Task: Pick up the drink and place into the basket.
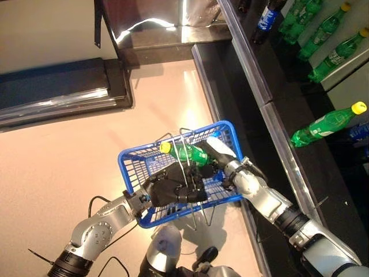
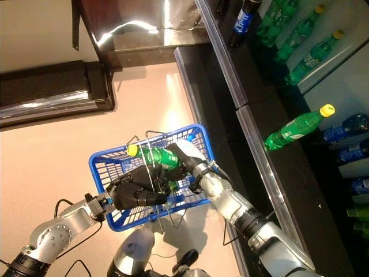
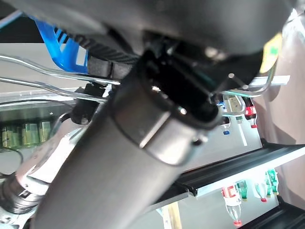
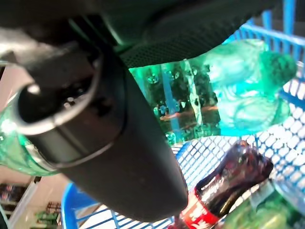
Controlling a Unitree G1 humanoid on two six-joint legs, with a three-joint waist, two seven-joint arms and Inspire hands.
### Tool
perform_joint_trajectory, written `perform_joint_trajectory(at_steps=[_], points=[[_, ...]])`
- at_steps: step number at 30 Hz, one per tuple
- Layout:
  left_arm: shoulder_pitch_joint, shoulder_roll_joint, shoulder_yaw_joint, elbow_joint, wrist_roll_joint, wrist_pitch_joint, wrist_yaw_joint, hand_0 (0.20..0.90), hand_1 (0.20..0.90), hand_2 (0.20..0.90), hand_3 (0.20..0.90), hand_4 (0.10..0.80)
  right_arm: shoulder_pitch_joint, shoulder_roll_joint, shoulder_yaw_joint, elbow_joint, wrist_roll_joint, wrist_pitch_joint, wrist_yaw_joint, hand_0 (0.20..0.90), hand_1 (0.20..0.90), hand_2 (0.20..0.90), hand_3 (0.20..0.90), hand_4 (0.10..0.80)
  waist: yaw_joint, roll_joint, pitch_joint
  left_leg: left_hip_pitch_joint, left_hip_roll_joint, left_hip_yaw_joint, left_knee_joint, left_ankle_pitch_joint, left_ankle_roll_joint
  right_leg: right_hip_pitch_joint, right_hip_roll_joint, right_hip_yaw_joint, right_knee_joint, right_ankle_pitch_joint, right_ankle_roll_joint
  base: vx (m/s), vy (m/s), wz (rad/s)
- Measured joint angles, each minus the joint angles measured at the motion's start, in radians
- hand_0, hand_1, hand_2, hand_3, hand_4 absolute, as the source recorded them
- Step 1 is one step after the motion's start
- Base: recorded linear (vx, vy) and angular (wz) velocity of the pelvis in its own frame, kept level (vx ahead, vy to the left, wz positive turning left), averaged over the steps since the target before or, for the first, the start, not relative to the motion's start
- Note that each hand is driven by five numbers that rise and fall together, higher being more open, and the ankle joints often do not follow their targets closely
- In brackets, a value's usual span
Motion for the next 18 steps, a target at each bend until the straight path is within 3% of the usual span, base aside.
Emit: perform_joint_trajectory(at_steps=[13, 18], points=[[-0.017, 0.010, -0.023, 0.000, 0.001, 0.000, -0.003, 0.300, 0.300, 0.300, 0.200, 0.100, -0.005, -0.002, 0.004, 0.000, -0.003, 0.003, 0.039, 0.300, 0.300, 0.300, 0.200, 0.100, 0.019, 0.000, 0.000, -0.001, -0.006, -0.002, 0.000, -0.001, 0.001, 0.001, -0.005, -0.003, 0.000, -0.002, 0.003, 0.000, 0.000, 0.00], [-0.042, 0.028, -0.040, -0.001, 0.042, 0.000, -0.040, 0.300, 0.300, 0.300, 0.200, 0.100, -0.035, -0.011, 0.057, 0.010, -0.034, 0.023, 0.086, 0.300, 0.300, 0.300, 0.200, 0.100, 0.020, 0.000, 0.000, -0.001, -0.007, -0.003, 0.000, -0.001, 0.001, 0.002, -0.004, -0.003, 0.000, -0.002, 0.003, 0.000, 0.000, 0.00]])
